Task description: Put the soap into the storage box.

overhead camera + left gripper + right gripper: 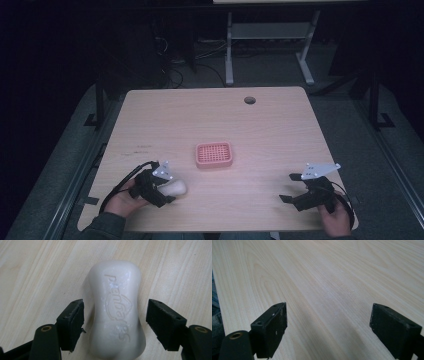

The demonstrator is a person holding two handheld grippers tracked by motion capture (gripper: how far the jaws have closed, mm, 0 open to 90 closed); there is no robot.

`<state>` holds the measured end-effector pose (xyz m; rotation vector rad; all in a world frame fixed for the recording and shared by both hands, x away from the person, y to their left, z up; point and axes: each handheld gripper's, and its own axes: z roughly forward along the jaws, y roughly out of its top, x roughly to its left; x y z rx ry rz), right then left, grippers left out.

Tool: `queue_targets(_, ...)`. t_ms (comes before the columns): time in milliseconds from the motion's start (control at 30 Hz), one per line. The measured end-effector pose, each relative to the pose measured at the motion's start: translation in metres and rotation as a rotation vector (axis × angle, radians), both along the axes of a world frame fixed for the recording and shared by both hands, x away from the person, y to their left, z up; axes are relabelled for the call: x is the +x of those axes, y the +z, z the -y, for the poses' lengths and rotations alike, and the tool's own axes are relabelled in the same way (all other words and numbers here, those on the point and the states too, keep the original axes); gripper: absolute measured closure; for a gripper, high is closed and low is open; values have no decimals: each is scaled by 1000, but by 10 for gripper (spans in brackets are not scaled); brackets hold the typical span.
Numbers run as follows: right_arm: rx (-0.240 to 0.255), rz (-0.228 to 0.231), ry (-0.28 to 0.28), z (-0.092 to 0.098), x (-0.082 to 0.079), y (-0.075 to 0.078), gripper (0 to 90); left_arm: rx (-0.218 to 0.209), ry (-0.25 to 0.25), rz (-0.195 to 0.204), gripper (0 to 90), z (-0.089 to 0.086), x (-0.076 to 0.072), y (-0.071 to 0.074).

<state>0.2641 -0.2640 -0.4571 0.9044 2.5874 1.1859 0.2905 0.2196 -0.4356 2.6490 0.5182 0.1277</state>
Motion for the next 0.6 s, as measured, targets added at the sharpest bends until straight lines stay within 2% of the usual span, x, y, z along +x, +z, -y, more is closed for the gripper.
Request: queue_targets(600, 0, 3, 3, 0, 0, 0, 141, 15, -1, -33, 455, 8, 7, -7)
